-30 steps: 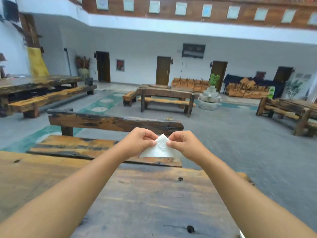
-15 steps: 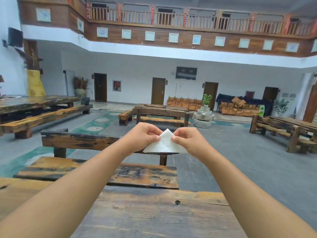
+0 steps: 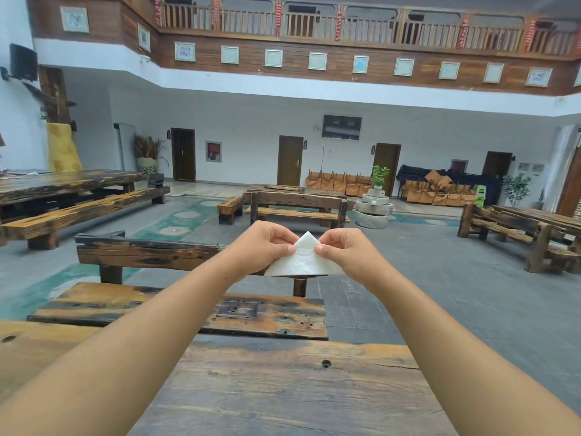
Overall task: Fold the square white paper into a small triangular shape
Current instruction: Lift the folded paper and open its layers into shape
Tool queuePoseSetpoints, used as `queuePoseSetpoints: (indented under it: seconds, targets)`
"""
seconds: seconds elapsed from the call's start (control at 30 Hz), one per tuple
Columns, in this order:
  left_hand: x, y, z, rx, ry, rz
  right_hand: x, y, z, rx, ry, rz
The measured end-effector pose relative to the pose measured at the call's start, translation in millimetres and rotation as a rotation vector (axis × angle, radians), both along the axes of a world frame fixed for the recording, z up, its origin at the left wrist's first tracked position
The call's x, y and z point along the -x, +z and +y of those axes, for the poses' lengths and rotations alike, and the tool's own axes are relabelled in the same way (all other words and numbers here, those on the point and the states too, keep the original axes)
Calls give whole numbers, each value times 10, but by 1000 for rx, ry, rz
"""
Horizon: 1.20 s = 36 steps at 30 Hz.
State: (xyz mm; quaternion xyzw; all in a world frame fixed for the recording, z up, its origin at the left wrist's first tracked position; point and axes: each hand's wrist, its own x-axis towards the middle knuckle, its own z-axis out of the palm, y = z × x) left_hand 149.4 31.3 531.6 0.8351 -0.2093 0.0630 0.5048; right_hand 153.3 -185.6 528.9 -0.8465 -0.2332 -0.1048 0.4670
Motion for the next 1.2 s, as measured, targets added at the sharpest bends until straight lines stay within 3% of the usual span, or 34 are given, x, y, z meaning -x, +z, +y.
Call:
queuePoseSetpoints:
  seconds: [0.83, 1.2]
  targets:
    - [57, -38, -53, 37, -15, 37, 96, -55, -24, -27, -25, 9]
    - [-52, -211, -842, 104, -126, 108, 214, -213, -749, -128, -165, 10]
